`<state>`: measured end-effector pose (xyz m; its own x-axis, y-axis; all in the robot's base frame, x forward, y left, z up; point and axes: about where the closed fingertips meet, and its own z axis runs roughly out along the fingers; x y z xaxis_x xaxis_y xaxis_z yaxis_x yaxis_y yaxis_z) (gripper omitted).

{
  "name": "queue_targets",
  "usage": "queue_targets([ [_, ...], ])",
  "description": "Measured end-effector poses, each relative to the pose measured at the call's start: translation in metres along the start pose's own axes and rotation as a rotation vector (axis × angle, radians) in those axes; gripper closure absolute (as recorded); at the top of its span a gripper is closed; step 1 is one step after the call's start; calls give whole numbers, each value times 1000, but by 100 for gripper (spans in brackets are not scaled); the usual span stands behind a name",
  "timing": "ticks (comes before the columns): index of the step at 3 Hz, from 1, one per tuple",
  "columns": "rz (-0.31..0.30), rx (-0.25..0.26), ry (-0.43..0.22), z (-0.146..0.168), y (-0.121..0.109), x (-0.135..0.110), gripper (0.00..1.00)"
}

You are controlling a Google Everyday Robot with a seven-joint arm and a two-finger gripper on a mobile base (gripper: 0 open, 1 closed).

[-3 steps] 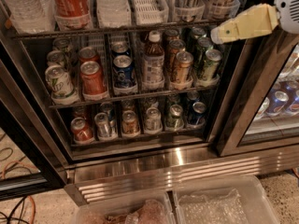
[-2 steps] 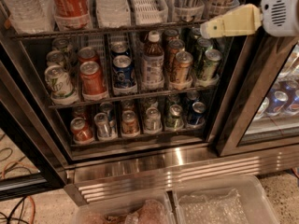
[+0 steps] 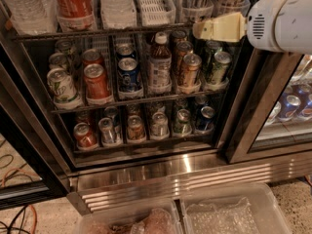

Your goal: Pick blue plastic bottle from top shelf of fridge

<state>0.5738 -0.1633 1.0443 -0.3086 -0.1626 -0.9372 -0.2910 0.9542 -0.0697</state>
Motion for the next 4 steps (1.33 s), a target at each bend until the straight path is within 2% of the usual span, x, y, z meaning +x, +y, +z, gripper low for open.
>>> queue_targets([
  [1, 0, 0, 0, 0, 0, 0, 0],
  [2, 26, -13, -31, 7, 3, -5, 0],
  [4, 56, 41, -118, 12, -9, -5, 0],
])
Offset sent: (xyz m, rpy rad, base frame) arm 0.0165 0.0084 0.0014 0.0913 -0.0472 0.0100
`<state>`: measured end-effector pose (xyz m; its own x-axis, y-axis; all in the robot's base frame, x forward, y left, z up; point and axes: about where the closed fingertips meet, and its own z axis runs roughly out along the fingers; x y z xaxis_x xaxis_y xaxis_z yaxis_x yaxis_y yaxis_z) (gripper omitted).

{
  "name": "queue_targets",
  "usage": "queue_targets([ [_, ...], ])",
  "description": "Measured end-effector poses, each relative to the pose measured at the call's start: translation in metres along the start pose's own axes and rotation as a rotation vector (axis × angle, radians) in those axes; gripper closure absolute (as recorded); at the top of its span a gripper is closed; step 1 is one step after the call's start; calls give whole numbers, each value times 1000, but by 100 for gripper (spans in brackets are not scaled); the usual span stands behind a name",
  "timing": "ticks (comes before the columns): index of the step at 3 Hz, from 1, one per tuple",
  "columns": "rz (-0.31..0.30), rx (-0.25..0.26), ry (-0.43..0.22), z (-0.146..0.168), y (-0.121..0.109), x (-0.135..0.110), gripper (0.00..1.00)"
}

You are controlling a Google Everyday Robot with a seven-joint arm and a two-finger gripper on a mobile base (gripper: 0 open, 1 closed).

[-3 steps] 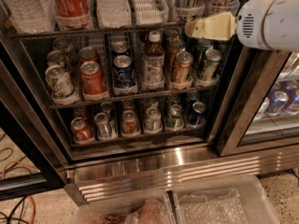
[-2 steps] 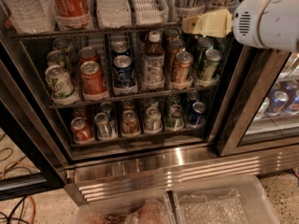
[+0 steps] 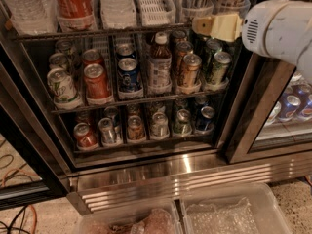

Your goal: Pick blue plastic bottle from top shelf of fridge

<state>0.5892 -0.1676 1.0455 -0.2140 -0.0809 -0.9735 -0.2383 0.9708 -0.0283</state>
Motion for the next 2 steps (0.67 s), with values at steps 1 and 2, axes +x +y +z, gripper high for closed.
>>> queue_targets([
  [1, -5, 25, -32, -2, -9, 3, 0],
  [2, -10, 33, -70, -5, -12, -5, 3],
])
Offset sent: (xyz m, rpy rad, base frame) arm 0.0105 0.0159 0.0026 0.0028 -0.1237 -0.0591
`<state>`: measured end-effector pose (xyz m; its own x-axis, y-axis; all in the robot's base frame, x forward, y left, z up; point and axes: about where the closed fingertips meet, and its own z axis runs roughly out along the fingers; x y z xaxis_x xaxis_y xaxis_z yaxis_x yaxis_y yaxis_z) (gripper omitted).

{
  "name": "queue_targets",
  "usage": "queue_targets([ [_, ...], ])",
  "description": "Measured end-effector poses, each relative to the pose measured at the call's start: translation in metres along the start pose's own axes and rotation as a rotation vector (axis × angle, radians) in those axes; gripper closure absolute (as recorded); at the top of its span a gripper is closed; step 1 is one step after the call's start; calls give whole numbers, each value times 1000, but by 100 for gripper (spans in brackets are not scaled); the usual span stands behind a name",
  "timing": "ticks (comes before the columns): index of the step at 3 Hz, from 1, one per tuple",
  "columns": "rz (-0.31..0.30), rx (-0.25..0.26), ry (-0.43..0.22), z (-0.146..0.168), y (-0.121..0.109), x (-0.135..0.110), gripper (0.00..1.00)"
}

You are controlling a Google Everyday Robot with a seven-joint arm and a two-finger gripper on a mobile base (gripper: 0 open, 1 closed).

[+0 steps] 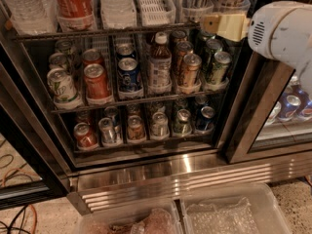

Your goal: Pick blue plastic bottle from top shelf of fridge

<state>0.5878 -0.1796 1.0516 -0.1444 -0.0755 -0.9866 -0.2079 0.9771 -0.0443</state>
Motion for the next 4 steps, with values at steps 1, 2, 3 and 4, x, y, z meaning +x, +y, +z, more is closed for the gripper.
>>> queue_targets([
  [1, -3, 3, -17, -1, 0, -4, 22],
  [2, -5, 0, -19, -2, 4, -4, 27],
  [3, -7, -4, -9, 2, 9, -2, 26],
  [4, -10, -2, -3, 10, 8, -2, 26],
])
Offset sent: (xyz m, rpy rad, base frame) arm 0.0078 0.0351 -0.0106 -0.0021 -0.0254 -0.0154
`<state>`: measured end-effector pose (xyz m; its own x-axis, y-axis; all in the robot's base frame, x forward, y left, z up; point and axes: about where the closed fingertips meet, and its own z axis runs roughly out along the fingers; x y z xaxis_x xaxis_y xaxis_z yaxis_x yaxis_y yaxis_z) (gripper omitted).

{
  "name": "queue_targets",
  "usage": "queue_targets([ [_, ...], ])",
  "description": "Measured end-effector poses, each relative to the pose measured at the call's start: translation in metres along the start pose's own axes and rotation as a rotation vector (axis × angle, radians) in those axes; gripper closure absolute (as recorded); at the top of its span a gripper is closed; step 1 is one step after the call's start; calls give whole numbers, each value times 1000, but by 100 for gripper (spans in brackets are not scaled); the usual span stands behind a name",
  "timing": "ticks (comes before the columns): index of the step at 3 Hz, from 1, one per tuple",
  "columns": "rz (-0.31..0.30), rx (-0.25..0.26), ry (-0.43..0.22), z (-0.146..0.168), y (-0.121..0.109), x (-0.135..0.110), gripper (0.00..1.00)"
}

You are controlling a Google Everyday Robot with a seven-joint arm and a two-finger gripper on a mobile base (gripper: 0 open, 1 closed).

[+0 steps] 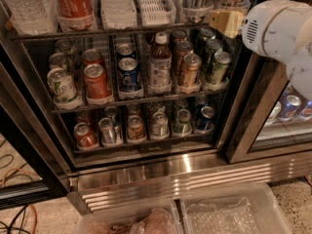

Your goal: Pick blue plastic bottle from top shelf of fridge

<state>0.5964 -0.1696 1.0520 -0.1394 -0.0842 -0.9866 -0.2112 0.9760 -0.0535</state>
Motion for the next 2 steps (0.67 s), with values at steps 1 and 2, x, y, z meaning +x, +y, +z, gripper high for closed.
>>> queue_targets([
  [1, -3, 16, -4, 10, -10, -5, 27],
  [2, -10, 23, -13, 19, -13, -11, 27],
])
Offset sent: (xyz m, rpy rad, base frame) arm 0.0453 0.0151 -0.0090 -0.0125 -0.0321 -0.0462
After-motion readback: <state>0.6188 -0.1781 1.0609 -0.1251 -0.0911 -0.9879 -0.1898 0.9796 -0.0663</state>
